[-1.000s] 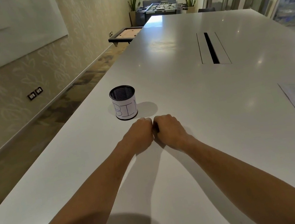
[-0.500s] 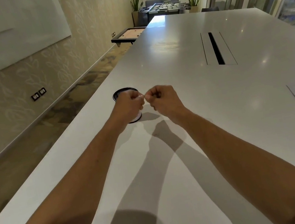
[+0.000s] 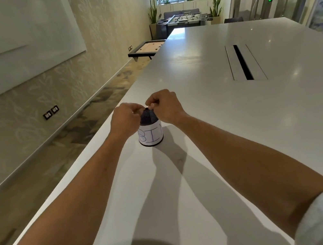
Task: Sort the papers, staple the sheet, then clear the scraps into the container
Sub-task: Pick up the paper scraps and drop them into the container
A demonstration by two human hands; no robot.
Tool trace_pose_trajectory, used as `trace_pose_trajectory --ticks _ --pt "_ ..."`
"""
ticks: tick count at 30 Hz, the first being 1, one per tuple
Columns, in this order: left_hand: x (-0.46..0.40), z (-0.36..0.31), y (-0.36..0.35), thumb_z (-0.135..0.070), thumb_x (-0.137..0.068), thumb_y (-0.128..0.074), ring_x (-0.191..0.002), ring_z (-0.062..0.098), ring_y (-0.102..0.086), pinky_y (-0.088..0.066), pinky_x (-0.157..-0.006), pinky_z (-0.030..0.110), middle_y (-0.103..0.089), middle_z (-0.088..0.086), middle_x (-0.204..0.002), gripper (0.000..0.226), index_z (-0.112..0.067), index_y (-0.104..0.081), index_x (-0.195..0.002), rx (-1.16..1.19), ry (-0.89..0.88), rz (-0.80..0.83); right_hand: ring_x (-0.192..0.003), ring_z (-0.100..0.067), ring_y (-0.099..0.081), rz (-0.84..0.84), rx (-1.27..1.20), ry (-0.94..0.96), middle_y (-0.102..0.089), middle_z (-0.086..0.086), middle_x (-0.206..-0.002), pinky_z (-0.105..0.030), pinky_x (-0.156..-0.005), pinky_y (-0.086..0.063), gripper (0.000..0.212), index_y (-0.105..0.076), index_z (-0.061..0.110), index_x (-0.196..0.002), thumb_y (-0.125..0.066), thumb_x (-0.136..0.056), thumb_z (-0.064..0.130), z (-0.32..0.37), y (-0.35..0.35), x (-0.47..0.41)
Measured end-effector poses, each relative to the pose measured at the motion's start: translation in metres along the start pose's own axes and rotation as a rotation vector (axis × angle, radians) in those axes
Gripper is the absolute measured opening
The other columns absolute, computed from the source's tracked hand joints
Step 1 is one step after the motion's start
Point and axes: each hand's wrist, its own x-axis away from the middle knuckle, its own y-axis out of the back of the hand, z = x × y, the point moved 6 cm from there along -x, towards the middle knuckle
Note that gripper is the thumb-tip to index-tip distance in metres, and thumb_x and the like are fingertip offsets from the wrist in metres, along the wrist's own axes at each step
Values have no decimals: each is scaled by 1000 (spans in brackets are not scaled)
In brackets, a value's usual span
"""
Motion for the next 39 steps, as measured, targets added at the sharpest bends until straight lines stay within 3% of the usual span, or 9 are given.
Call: trace_pose_trajectory --ticks 7,11,17,19,23,28,32,36,39 --pt "9 -4 8 -15 -88 -65 -81 13 -61 -52 -82 30 -73 2 -96 15 -14 -75 -99 49 -61 -159 -68 -7 -60 -100 -74 16 -72 2 -79 -15 -68 -46 4 -71 15 -77 -72 -79 12 -9 21 13" --pt "34 -20 5 -15 -87 -65 -77 21 -60 -50 -76 33 -70 8 -92 13 -11 -74 -95 31 -237 -195 -75 -9 -61 -42 -54 0 -70 4 -80 -18 -73 -44 7 -72 15 -80 -67 -84 14 -26 28 29" --pt "85 -8 -59 -19 -88 -66 -77 15 -56 -50 -74 31 -67 3 -93 16 -14 -75 -100 -104 -320 178 -104 -21 -62 258 261 -67 -72 -4 -110 -35 -97 -49 28 -74 12 -100 -51 -88 1 -75 10 74" --pt "96 5 -77 -24 -88 -66 -85 13 -56 -48 -80 29 -63 1 -104 23 -17 -72 -109 -136 -197 272 -93 -24 -60 334 357 -57 -71 -5 -96 -36 -88 -51 40 -74 13 -88 -43 -78 -10 -83 5 90" --pt "109 9 -93 -35 -91 -60 -90 12 -50 -43 -81 28 -52 -3 -105 29 -22 -68 -116 -181 -202 319 -68 -27 -45 401 474 114 -36 1 -61 -44 -63 -41 30 -32 16 -51 -34 -56 -14 -77 -1 111" --pt "115 8 -96 -33 -95 -55 -90 12 -49 -36 -74 24 -50 -7 -100 29 -27 -67 -120 -153 -239 278 -88 -25 -50 367 461 215 -47 3 -84 -37 -77 -46 34 -72 15 -80 -49 -84 -9 -87 -4 121" --pt "121 6 -93 -30 -93 -59 -87 14 -53 -40 -72 26 -54 -5 -96 23 -28 -71 -112 -94 -289 266 -86 -29 -59 360 379 179 -62 -10 -83 -42 -79 -49 21 -73 2 -82 -54 -82 -7 -92 -2 124" --pt "122 9 -91 -23 -89 -64 -90 14 -56 -45 -78 26 -56 -6 -96 23 -24 -72 -111 -31 -260 259 -101 -21 -64 278 268 48 -71 -8 -109 -24 -87 -47 27 -73 7 -107 -55 -89 0 -95 11 122" --pt "120 14 -89 -22 -89 -65 -93 17 -57 -41 -79 26 -58 -4 -97 25 -20 -71 -113 -31 -213 202 -93 -24 -65 285 297 16 -73 -11 -100 -27 -83 -48 20 -74 1 -95 -57 -86 0 -97 14 122"
